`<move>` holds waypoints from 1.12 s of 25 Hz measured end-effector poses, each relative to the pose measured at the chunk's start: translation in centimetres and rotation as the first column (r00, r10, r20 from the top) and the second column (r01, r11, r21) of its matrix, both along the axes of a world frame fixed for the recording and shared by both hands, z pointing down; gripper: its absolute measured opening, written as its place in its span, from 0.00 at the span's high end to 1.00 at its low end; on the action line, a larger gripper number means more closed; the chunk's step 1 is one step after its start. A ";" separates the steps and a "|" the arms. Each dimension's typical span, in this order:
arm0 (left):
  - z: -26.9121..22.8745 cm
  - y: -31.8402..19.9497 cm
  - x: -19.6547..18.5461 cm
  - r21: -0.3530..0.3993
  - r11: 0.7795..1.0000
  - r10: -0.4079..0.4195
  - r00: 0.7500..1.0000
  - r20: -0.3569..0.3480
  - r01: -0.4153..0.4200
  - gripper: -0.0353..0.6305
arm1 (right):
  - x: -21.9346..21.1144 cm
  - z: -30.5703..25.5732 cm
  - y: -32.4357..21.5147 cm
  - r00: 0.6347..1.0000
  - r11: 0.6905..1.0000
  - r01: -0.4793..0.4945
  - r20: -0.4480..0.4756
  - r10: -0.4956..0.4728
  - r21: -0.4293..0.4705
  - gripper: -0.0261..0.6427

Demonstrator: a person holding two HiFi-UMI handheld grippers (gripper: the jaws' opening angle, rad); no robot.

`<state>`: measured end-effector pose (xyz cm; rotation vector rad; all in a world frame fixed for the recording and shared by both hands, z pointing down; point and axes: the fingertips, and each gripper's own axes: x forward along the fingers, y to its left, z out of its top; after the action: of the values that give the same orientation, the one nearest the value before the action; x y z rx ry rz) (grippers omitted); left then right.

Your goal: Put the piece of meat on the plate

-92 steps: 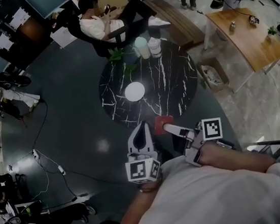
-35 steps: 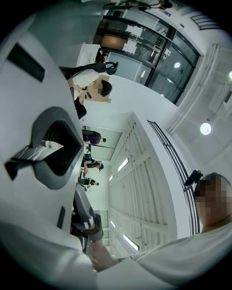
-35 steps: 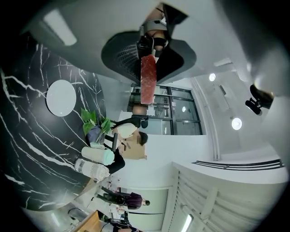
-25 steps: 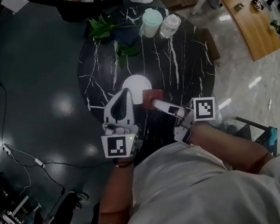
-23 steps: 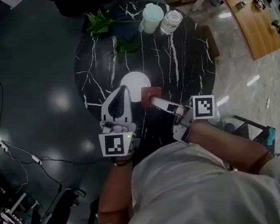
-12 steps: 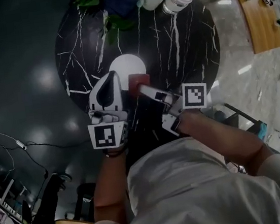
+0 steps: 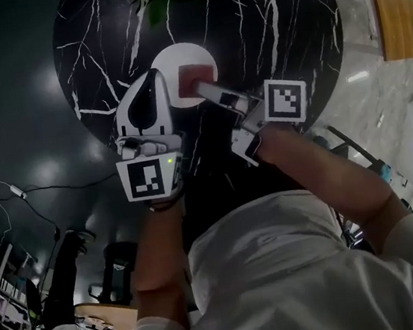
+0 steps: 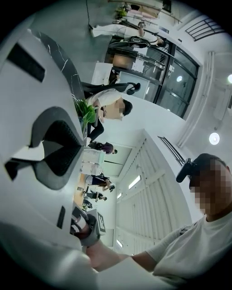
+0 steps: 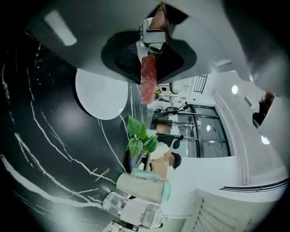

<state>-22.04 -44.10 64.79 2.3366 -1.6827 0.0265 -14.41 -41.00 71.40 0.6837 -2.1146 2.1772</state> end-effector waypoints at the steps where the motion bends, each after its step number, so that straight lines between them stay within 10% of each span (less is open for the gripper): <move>1: 0.6 0.0 0.0 -0.008 1.000 0.003 1.000 0.006 -0.002 0.94 | -0.2 0.4 -0.1 1.000 1.000 0.002 -0.001 -0.002 0.002 0.83; 28: 4.0 -1.0 -1.5 -0.078 0.995 -0.073 0.993 -0.094 0.065 0.94 | -2.6 7.6 0.2 0.970 0.991 0.122 -0.204 -0.132 -0.060 0.82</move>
<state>-23.52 -45.12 68.75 2.1881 -1.6849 -0.0360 -17.00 -40.83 78.97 0.7152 -1.9416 1.9877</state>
